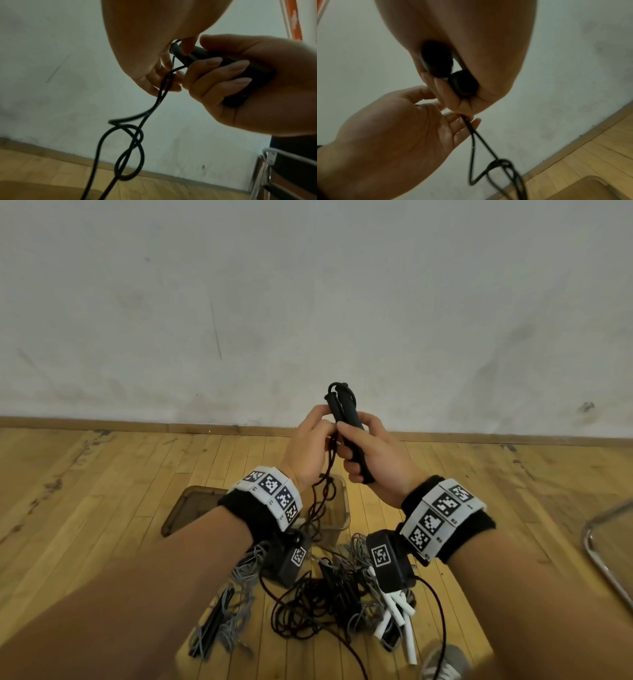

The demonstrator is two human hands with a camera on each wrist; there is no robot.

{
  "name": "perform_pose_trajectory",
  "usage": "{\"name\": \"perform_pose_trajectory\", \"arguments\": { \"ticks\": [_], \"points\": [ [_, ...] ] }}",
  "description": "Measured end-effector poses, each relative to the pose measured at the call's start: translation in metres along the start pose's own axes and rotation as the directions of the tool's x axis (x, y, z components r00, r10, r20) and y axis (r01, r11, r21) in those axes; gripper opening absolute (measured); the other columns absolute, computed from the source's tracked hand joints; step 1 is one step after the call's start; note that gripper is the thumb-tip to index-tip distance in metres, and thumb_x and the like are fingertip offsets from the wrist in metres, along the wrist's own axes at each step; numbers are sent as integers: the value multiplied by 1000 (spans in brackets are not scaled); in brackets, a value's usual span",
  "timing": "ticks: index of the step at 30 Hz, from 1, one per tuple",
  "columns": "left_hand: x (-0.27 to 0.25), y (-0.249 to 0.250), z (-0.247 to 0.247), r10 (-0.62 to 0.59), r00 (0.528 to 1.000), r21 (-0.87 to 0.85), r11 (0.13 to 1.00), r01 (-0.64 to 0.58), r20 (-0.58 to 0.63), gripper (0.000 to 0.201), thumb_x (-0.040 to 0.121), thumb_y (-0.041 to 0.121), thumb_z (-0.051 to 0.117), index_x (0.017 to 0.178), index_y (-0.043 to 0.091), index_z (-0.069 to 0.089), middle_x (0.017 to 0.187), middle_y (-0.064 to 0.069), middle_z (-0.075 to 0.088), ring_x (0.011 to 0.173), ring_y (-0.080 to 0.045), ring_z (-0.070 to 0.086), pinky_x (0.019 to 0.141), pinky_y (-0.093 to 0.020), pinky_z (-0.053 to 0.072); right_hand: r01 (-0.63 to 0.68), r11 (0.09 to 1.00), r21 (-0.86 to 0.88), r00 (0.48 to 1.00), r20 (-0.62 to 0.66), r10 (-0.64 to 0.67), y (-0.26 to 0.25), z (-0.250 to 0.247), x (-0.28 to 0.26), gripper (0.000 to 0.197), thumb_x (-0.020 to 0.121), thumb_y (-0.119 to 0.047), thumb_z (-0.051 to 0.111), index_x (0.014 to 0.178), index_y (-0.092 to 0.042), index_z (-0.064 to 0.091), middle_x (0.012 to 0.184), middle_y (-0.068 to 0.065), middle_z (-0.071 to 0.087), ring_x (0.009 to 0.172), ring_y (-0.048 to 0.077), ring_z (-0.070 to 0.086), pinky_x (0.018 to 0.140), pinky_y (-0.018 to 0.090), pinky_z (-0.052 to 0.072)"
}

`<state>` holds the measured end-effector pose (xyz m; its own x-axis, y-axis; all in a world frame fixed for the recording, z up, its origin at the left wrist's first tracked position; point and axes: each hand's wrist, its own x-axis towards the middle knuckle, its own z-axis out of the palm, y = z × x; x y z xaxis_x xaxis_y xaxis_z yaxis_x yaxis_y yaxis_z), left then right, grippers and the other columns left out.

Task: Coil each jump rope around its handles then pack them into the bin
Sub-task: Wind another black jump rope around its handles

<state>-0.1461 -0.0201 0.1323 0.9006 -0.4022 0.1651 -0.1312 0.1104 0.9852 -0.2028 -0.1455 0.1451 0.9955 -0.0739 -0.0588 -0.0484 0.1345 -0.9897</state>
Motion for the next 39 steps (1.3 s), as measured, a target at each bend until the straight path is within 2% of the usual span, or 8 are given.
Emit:
{"name": "perform_pose_trajectory", "arguments": {
  "ticks": [5, 11, 14, 17, 23, 30, 33, 39],
  "points": [
    [3, -9, -3, 58, 998, 260, 964, -55, -4, 28, 108, 34, 43, 111, 29, 70, 61, 20, 54, 57, -2, 47, 61, -25, 37, 15, 980, -199, 997, -73, -30, 0, -2, 1, 44, 99, -49, 58, 136, -30, 40, 66, -3, 50, 52, 11, 40, 47, 25, 33],
    [6, -3, -9, -22, 999, 187, 982, 30, -45, 57, 102, 53, 48, 93, 4, 76, 55, 9, 44, 47, -4, 39, 50, -14, 33, 90, 764, -639, 983, -64, -170, 8, -7, 3, 63, 99, -51, 56, 152, -31, 29, 86, -1, 67, 50, 6, 52, 54, 25, 43],
    [7, -2, -10, -4, 999, 318, 948, 15, -37, 63, 95, 62, 55, 60, 9, 59, 59, -5, 34, 49, -14, 31, 55, -28, 30, 112, 601, -791, 972, -37, -231, 10, -8, 3, 74, 98, -51, 57, 158, -31, 20, 100, -2, 68, 68, 10, 62, 62, 28, 48],
    [11, -5, -13, -46, 999, 300, 953, 49, -16, 57, 99, 53, 56, 61, 12, 46, 58, -3, 33, 48, -14, 28, 55, -29, 26, 112, 505, -856, 965, -28, -262, 14, -9, 6, 79, 95, -50, 63, 159, -27, 22, 107, 0, 69, 86, 18, 67, 75, 38, 57],
    [11, -3, -12, -68, 997, 213, 974, 71, -22, 40, 106, 34, 51, 79, 7, 63, 42, 17, 45, 39, 0, 45, 54, -22, 31, 149, 700, -698, 981, 13, -195, 8, -14, 6, 57, 87, -34, 77, 139, -28, 53, 110, -11, 68, 93, 8, 68, 87, 32, 56],
    [9, -3, -10, -91, 995, 166, 982, 95, -31, 48, 106, 35, 51, 63, 14, 46, 50, 6, 37, 40, -7, 32, 46, -18, 31, 76, 924, -375, 996, 63, -57, 10, -11, 2, 57, 99, -16, 65, 148, -30, 39, 106, 8, 71, 79, 27, 75, 72, 39, 64],
    [11, -3, -12, -153, 988, 77, 985, 152, 9, 43, 105, 37, 53, 74, 7, 55, 57, 0, 43, 44, -9, 38, 46, -17, 32, 74, 928, -365, 996, 65, -54, 11, -13, 4, 53, 103, -24, 59, 151, -31, 36, 80, 12, 67, 62, 25, 64, 61, 39, 58],
    [9, -3, -17, -127, 990, 171, 978, 116, 55, 39, 105, 41, 52, 82, 16, 71, 68, 2, 60, 58, -11, 58, 61, -23, 48, 170, 868, -467, 983, 24, -180, 16, -19, 13, 51, 103, -24, 58, 151, -29, 40, 70, 7, 62, 52, 21, 58, 50, 33, 49]
  ]
}}
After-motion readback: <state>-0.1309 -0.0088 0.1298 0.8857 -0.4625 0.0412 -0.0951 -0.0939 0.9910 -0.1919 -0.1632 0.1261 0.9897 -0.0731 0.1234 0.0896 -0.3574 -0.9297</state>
